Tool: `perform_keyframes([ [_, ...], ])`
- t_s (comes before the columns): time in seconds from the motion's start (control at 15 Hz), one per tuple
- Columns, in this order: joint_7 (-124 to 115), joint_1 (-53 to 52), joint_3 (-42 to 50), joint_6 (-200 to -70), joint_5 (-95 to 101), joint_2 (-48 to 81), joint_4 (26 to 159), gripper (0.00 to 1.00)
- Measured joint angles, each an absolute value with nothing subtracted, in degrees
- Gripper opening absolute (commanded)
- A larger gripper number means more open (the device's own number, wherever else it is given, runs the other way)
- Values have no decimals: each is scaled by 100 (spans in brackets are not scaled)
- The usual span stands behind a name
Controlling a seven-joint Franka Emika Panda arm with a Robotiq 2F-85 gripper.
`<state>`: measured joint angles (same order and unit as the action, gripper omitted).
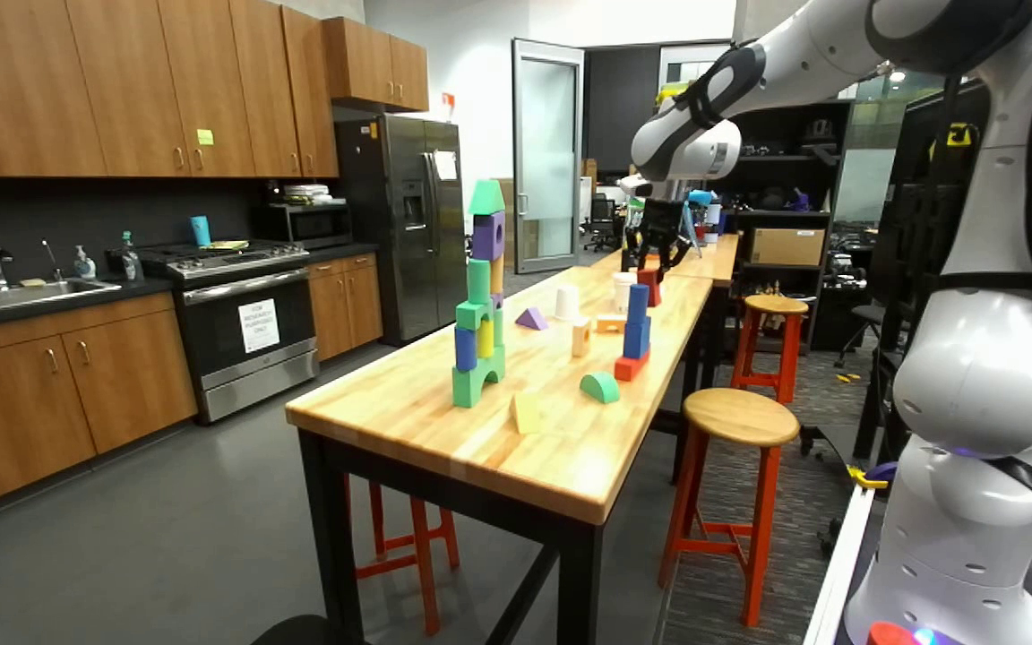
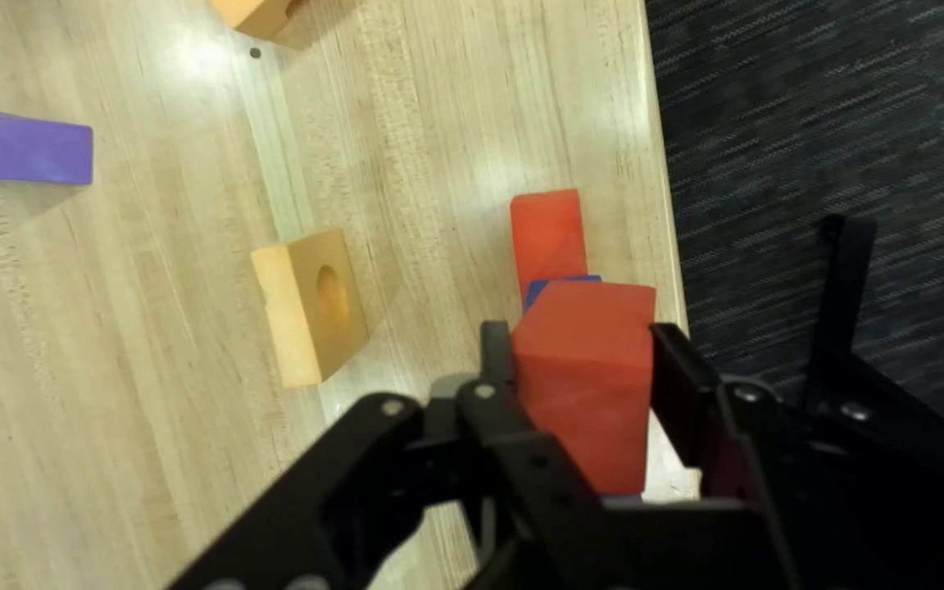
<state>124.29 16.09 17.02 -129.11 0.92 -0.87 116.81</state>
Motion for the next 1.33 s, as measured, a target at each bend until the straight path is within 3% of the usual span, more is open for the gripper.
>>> perform_keyframes([
  [1.33, 12789, 1666, 1866, -12939, -6, -418, 12259, 19],
])
